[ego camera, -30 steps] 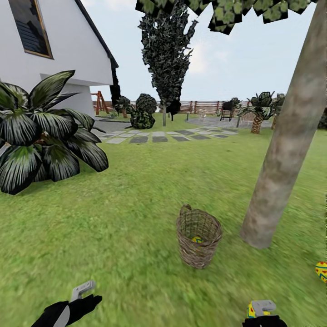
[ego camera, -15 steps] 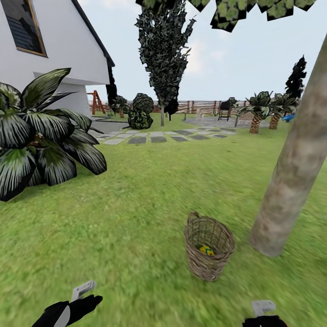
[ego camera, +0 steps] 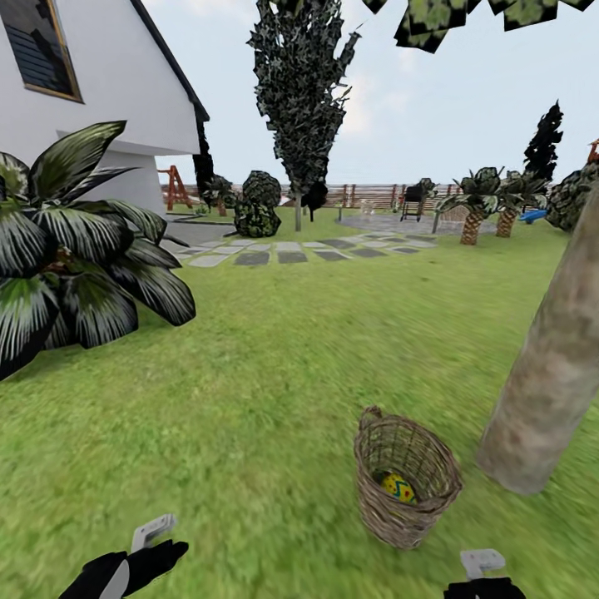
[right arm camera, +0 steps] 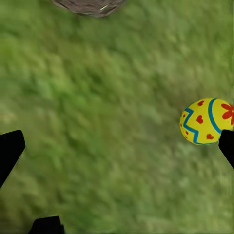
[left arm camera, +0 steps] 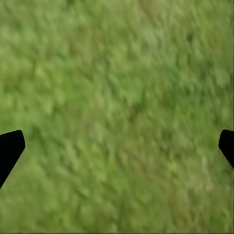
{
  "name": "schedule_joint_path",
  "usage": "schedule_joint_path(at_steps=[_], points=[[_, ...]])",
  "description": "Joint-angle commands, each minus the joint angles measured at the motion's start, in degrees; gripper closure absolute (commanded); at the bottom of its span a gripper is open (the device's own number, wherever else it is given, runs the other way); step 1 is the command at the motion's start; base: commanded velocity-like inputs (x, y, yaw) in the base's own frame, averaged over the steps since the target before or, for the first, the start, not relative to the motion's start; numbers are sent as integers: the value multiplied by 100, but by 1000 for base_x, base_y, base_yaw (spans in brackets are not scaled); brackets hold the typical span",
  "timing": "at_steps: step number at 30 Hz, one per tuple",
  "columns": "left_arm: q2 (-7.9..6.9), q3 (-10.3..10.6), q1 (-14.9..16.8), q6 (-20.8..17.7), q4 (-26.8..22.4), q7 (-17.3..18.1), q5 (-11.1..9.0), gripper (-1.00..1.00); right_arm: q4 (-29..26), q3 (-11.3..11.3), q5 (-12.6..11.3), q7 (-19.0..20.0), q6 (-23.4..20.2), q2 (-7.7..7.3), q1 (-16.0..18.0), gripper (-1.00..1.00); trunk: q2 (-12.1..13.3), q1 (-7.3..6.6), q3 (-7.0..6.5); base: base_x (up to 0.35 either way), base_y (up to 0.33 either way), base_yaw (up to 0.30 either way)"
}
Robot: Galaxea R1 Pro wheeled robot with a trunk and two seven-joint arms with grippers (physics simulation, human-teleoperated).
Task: Take the three Easter eggs out of the wicker basket on the lawn in the garden, then place them on the lawn next to a single tree (choose any tree) so that all three eggs are next to the same tree and none are left in the basket.
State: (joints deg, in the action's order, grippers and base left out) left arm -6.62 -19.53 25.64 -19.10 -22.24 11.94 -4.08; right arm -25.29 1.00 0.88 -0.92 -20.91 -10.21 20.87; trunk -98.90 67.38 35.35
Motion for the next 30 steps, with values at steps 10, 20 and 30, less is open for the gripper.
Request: schedule_joint_path(at_steps=[10, 20, 30], points=[[11, -33, 2, -48, 26, 19, -46, -100, -11, 21, 10, -8, -36, 1, 1, -100, -3, 3, 27, 341, 98, -247], [13, -33, 2, -41, 53, 19, -49, -100, -11, 23, 9, -22, -29, 1, -1, -100, -3, 3, 32, 341, 97, -37], [20, -25, 2, -41, 53, 19, -49, -100, -11, 23, 9, -22, -28, 1, -3, -100, -3, 3, 32, 341, 97, 0]])
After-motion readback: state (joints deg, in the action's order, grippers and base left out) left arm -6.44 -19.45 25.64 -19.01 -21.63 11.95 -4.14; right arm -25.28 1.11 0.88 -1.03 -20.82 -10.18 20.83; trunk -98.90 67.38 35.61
